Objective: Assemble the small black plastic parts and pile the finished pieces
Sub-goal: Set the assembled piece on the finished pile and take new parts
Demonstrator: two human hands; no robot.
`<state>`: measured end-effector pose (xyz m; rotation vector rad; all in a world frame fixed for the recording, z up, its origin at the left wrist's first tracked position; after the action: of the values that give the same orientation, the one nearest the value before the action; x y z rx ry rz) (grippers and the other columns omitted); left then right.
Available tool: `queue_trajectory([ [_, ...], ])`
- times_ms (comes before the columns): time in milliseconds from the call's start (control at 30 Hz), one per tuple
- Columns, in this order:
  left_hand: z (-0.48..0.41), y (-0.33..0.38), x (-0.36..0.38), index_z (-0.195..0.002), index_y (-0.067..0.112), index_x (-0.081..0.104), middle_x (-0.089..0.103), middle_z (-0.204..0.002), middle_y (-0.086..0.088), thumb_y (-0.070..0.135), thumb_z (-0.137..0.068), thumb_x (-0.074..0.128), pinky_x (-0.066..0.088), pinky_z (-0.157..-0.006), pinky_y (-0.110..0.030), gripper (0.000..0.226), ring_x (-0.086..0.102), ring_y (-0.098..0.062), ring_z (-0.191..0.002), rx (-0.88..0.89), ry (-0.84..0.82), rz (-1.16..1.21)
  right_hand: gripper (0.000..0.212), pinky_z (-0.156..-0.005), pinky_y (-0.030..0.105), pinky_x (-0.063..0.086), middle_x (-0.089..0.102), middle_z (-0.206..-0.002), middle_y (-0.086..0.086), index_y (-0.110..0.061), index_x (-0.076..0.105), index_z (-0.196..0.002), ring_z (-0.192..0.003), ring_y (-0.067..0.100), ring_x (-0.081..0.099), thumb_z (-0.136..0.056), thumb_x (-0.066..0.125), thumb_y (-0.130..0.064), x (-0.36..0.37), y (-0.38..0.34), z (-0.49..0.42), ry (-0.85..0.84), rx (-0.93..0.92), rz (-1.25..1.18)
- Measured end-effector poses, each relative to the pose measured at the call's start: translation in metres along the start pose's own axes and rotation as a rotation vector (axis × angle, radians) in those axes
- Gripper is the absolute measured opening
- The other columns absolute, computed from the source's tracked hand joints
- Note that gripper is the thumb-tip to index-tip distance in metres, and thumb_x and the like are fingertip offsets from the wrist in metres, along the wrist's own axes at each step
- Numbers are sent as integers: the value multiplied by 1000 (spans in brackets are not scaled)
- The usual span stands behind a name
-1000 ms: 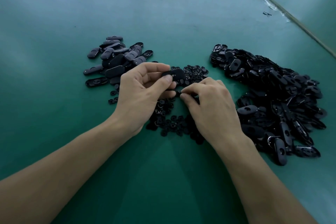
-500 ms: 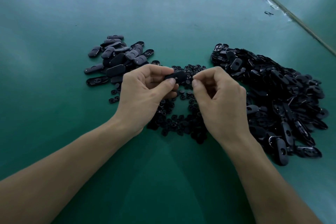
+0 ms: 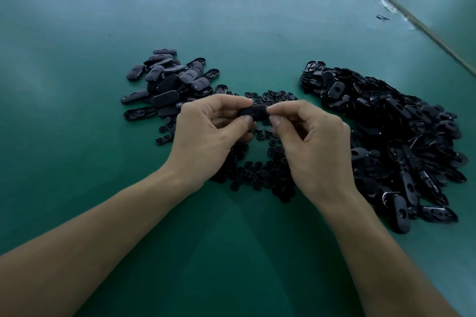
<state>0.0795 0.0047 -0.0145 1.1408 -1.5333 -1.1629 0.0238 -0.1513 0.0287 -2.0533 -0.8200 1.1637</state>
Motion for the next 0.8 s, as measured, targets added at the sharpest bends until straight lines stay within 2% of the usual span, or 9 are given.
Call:
queue_trajectory([
  [100,1,1,1,-97,16,74,77,-86,-6,-4,-86,72,61,-72,-29,22,76,-23,-81,18,-12,-26,25,-81,24,58,74,-89,-14,-23,73,-114,-83,3,71,-93,70,-10,2,3,-1,-15,35,-39],
  [200,1,2,2,-97,16,74,77,-86,-6,0,-85,73,61,-72,-30,20,76,-24,-80,31,-23,-38,20,-80,28,60,73,-84,-14,-24,73,-103,-80,2,72,-89,74,-10,4,8,-1,-27,71,-80],
  [300,1,2,2,-96,18,74,77,-86,-5,4,-83,73,60,-71,-30,20,76,-24,-81,35,-27,-32,17,-75,23,58,73,-79,-14,-26,75,-91,-76,2,71,-88,76,-9,4,8,-1,-41,77,-103],
  [433,2,4,4,-97,18,75,77,-85,-3,4,-83,73,60,-70,-28,20,76,-20,-81,43,-42,-40,18,-70,19,54,72,-75,-11,-29,75,-86,-71,5,68,-88,76,-12,3,8,-1,-51,97,-146],
  [633,3,5,5,-99,19,76,78,-83,-3,5,-82,74,63,-73,-38,21,76,-23,-77,54,-57,-114,17,-64,12,48,69,-73,-15,-28,75,-90,-67,1,64,-90,73,-11,4,3,0,-59,80,-76],
  [800,2,6,8,-97,20,76,78,-84,-3,8,-79,75,63,-73,-35,21,76,-23,-77,51,-62,-120,18,-67,14,51,69,-74,-13,-26,72,-93,-70,3,65,-89,71,-8,6,0,0,-54,63,-73],
])
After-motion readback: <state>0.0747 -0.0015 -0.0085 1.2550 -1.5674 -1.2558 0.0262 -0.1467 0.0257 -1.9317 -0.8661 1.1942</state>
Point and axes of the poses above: each hand's wrist, its own z-axis away from the middle knuckle, its own x-axis out of the palm, y = z × x, the point moved 10 cm from there along -z, towards the middle knuckle
